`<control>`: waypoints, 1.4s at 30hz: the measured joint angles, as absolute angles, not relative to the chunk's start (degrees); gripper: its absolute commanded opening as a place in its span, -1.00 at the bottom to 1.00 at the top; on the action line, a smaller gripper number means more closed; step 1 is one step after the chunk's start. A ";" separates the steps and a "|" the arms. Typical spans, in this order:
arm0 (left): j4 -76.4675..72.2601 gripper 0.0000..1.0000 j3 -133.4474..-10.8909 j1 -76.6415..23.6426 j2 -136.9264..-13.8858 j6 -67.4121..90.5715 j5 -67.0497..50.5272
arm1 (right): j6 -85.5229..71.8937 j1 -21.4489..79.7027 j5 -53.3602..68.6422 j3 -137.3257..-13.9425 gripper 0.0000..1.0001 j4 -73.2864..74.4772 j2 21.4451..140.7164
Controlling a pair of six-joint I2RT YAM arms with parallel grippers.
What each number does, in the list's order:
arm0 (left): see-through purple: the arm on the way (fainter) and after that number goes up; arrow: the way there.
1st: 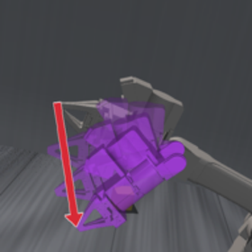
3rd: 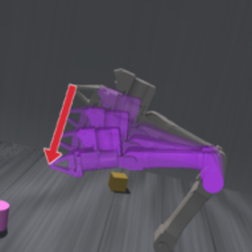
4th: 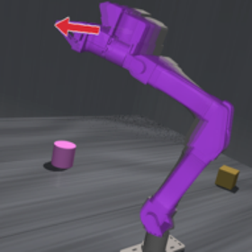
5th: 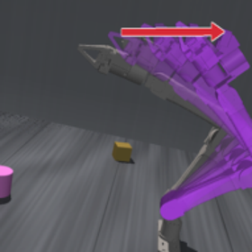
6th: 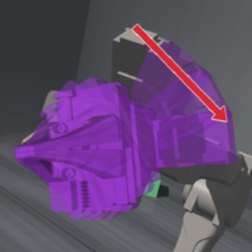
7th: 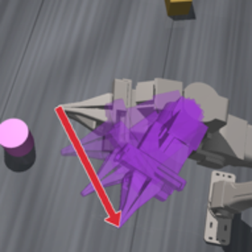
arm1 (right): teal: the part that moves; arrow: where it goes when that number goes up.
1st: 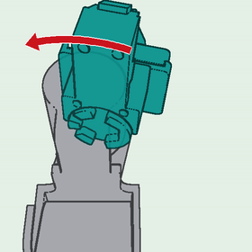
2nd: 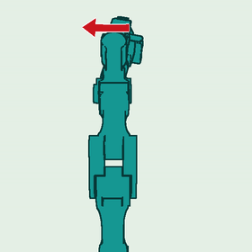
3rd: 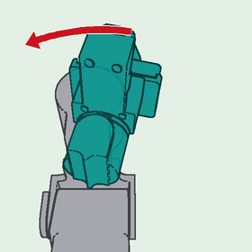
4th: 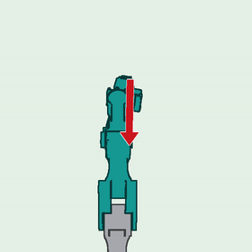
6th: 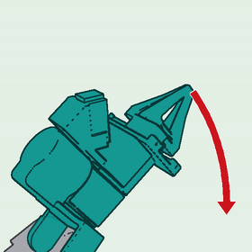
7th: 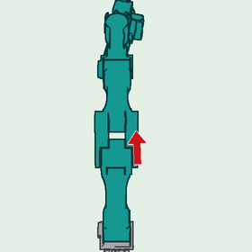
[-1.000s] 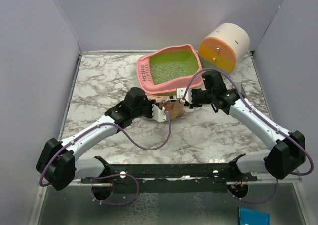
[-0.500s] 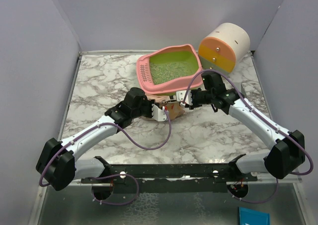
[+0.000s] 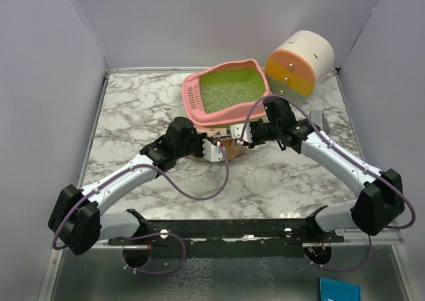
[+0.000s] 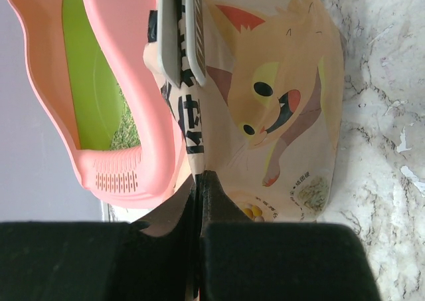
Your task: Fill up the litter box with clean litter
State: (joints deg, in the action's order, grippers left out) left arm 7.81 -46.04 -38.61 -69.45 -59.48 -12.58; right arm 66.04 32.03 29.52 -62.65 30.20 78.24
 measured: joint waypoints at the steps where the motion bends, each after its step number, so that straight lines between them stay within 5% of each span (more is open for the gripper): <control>1: 7.79 -1.00 -46.04 -38.61 -69.45 -59.44 -12.60 | 65.89 32.40 29.50 -62.67 -0.99 29.91 78.52; 27: 6.94 -1.00 -46.04 -38.61 -69.45 -56.66 -12.56 | 62.59 34.96 28.95 -62.37 -0.99 22.39 83.26; 30: 6.92 -1.00 -46.04 -38.61 -69.45 -56.29 -12.51 | 61.73 35.20 28.95 -61.95 -0.70 21.26 83.44; 31: 6.90 -0.98 -46.04 -38.61 -69.45 -56.14 -12.43 | 61.34 35.27 28.93 -61.80 -0.19 20.88 83.46; 33: 6.83 -0.79 -46.04 -38.61 -69.45 -55.77 -12.23 | 60.66 35.29 28.77 -61.73 0.22 20.62 83.46; 42: 0.34 -0.25 -46.11 -39.16 -66.08 -50.68 -11.07 | 54.68 36.05 27.77 -58.59 0.58 17.76 77.97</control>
State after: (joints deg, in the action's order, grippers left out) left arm 0.34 -46.11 -39.16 -66.08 -50.68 -11.07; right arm 54.68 36.05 27.77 -58.59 17.76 77.97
